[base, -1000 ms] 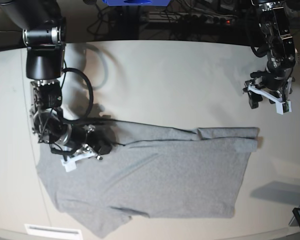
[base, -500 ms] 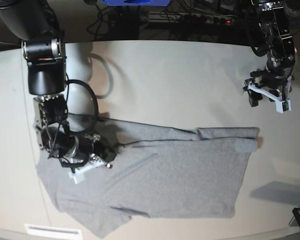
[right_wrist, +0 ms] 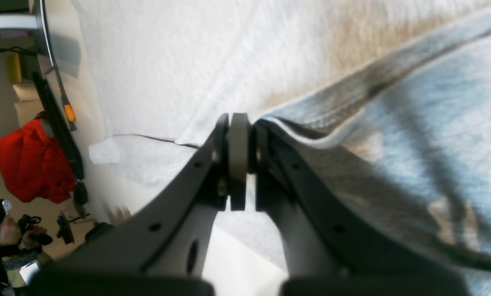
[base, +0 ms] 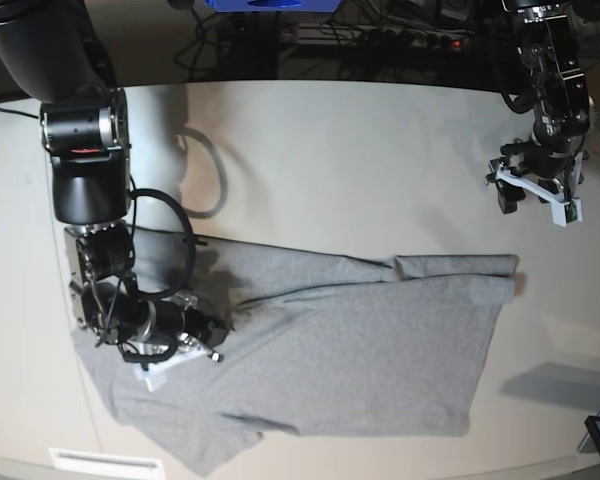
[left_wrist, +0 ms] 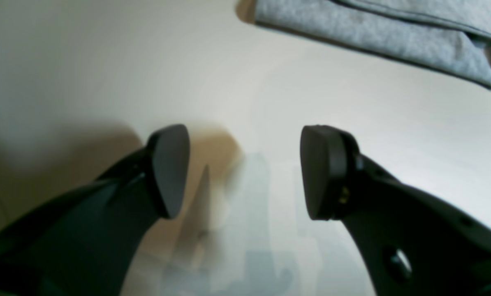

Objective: Fold the T-shirt properly
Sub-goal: 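Drag the grasped side edge with the right gripper toward the shirt's center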

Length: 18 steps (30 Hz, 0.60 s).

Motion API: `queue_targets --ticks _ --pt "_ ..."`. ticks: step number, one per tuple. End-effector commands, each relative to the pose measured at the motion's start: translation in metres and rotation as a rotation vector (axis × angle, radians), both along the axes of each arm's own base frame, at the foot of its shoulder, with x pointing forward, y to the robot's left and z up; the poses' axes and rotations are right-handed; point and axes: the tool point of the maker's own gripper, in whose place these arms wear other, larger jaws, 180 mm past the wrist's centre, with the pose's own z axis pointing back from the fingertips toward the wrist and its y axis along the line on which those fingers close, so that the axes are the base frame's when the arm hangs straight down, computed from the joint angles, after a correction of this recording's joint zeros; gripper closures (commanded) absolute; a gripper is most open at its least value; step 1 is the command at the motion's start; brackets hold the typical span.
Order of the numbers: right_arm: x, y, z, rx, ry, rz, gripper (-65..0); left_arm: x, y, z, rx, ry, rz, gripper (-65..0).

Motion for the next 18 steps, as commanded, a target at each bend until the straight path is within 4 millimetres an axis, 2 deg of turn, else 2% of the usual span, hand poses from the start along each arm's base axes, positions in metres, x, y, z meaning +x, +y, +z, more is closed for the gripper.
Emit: queue_targets --ticks 1,4,9,14,18 --pt "0.016 0.002 0.022 0.019 -0.062 -0.005 0.0 0.009 0.004 0.014 0.027 -0.043 -0.008 -41.7" --pt "0.019 0.0 0.024 0.016 -0.078 -0.02 -0.1 0.009 0.003 0.014 0.025 -0.044 -0.009 -41.7" --pt "0.014 0.016 0.017 -0.033 -0.066 0.052 -0.3 0.009 0.003 0.013 0.023 -0.043 -0.01 -41.7" --pt "0.018 0.021 0.008 -0.072 -0.077 0.054 -0.3 0.007 0.005 0.012 0.025 -0.04 -0.005 -41.7" --pt "0.02 0.032 0.01 -0.086 -0.097 0.074 -0.3 0.006 0.005 0.013 0.028 -0.038 -0.006 -41.7"
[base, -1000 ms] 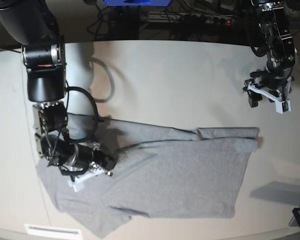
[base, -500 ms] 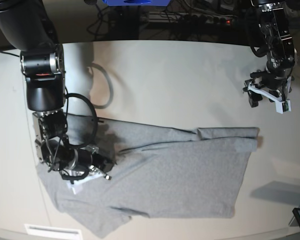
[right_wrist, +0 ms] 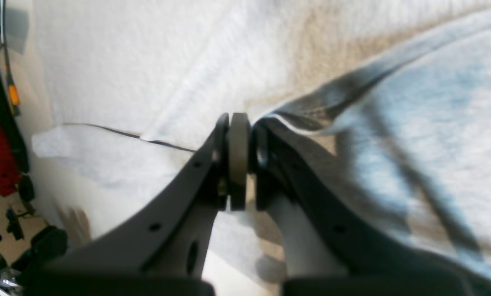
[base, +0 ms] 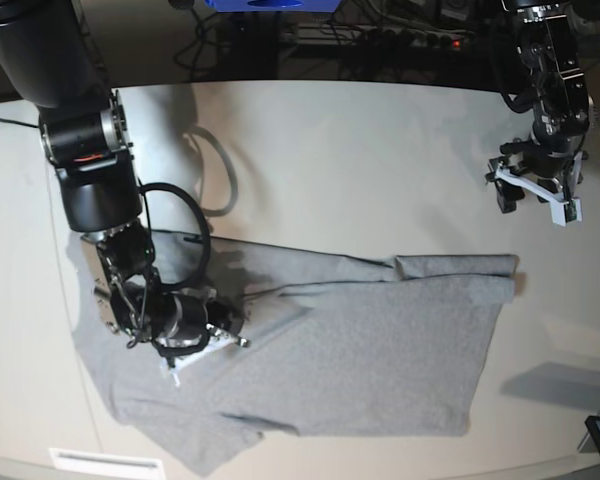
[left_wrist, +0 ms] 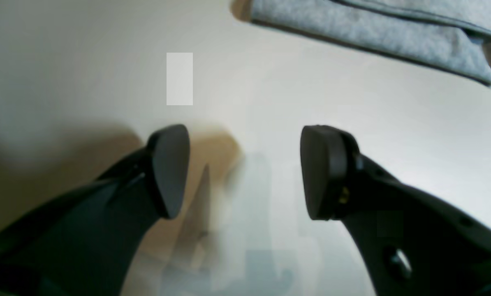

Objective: Fold the T-shirt properly
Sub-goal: 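Drag the grasped side edge with the right gripper toward the shirt's center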

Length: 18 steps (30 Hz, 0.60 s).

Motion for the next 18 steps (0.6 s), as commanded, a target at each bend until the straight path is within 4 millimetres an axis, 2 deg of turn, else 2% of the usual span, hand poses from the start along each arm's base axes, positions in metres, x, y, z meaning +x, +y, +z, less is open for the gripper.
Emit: queue_targets --ticks 1,4,7,9,11,15,18 --pt "0.021 0.006 0.03 0.026 -0.076 0.002 -0.3 0.007 0.006 0.014 0.029 -0.041 -0.003 -41.7" --pt "0.023 0.006 0.032 0.025 -0.082 0.003 -0.7 0.007 0.006 0.014 0.029 -0.041 -0.003 -41.7" --pt "0.027 0.004 0.038 0.017 -0.096 0.007 -5.1 0.006 0.006 0.012 0.026 -0.039 -0.003 -41.7" --pt "0.027 0.005 0.038 0.008 -0.099 0.015 -5.4 0.007 0.005 0.012 0.025 -0.039 -0.006 -41.7" --pt "0.027 -0.006 0.036 -0.006 -0.102 0.004 -4.8 0.008 0.004 0.012 0.024 -0.04 -0.008 -41.7" --pt "0.027 -0.013 0.053 -0.013 -0.183 -0.002 -4.8 0.008 0.003 0.012 0.024 -0.041 -0.01 -41.7" --pt "0.023 -0.02 0.055 0.035 -0.199 -0.049 -5.2 0.009 0.003 0.012 0.022 -0.042 -0.009 -41.7"
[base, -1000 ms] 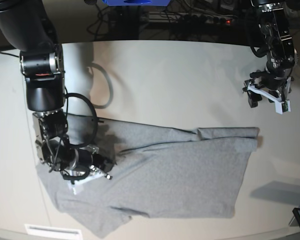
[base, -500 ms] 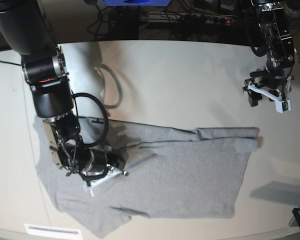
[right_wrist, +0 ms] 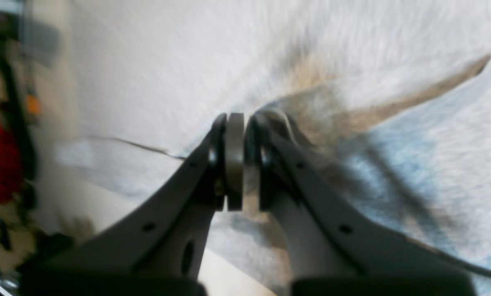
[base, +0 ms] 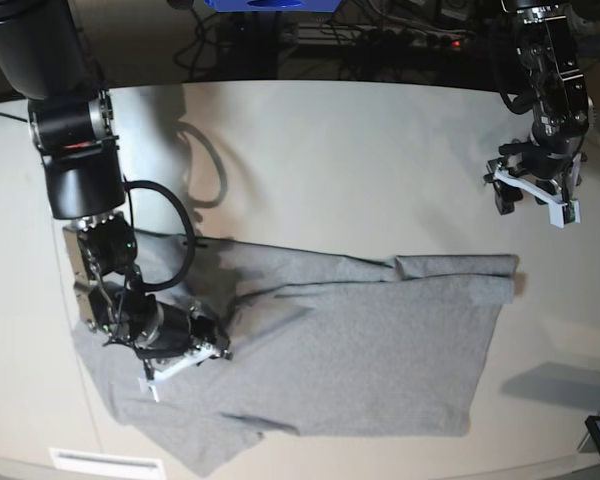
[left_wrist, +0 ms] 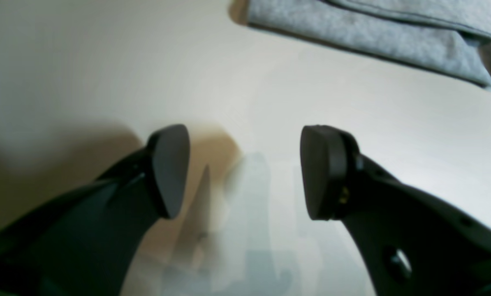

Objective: Fold the T-shirt properly
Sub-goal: 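Drag the grasped side edge with the right gripper toward the shirt's center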

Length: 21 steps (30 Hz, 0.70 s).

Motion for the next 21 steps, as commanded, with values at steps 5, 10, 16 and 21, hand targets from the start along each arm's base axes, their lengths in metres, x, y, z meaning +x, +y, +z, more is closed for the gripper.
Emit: queue_targets --ticks 5,10,16,21 --pt "0.014 -0.001 0.019 0.022 -0.047 -0.015 -23.6 0.007 0.005 0.012 0.026 -0.04 -0.007 -41.7" --pt "0.014 0.002 0.021 0.027 -0.052 -0.01 -26.0 0.007 0.004 0.012 0.025 -0.039 -0.008 -41.7" --pt "0.011 0.009 0.044 0.029 -0.109 0.035 -25.1 0.008 0.004 0.013 0.027 -0.039 -0.008 -41.7" --pt "-0.013 -0.012 0.068 0.017 -0.172 0.054 -25.1 0.01 0.006 0.02 0.034 -0.06 -0.005 -41.8"
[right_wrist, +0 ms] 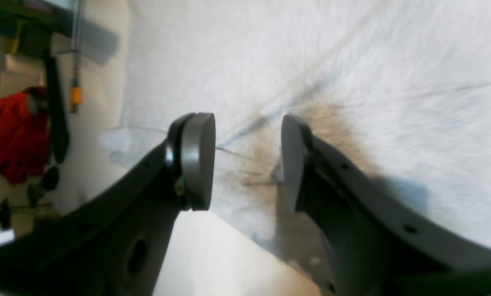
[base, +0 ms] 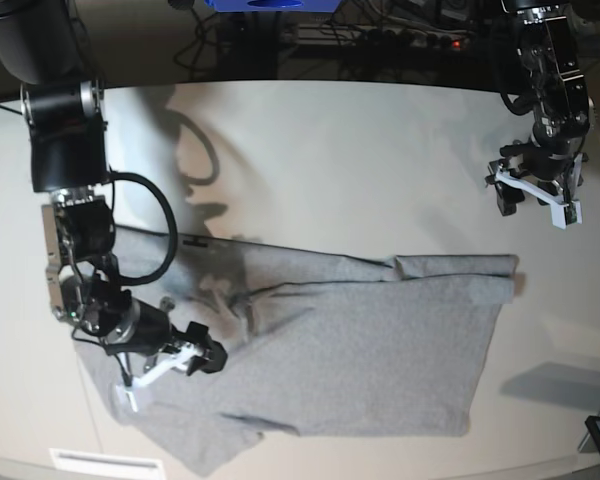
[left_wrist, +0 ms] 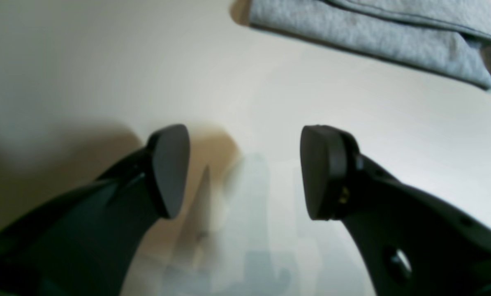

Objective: Fold the T-shirt properly
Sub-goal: 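Drag the grasped side edge with the right gripper toward the shirt's center, then move the left gripper down to the folded edge's corner and grasp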

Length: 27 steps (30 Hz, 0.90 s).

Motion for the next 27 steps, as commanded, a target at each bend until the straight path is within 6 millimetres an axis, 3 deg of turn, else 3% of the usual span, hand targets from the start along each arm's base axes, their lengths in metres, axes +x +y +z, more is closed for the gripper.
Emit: queue_targets --ticks 1,7,12,16,19,22,27 --pt "-0.003 -0.005 0.01 0.015 -0.027 -0.005 -25.1 0.014 0.005 0.021 0.032 -0.069 -0.007 -42.3" --pt "-0.052 -0.034 0.001 0.032 0.033 -0.161 -25.2 0.042 0.006 0.047 0.038 -0.157 -0.008 -42.7" --pt "-0.081 -0.033 0.002 -0.128 0.008 -0.123 -25.5 0.06 0.005 0.062 0.029 -0.214 -0.002 -43.2" --pt "-0.103 -0.037 -0.012 -0.217 0.014 -0.127 -25.7 0.061 0.003 0.054 -0.009 -0.222 0.023 -56.3" --pt "-0.113 -0.039 -0.025 -0.256 0.039 -0.13 -25.7 0.057 0.018 0.043 -0.039 -0.25 0.101 -63.8" --pt "-0.123 -0.041 -0.036 -0.275 0.063 -0.13 -25.4 0.053 0.022 0.036 -0.064 -0.264 0.129 -63.3" --pt "-0.131 -0.044 -0.045 -0.297 0.086 -0.133 -25.2 0.063 0.016 0.04 -0.129 -0.329 0.117 -63.3"
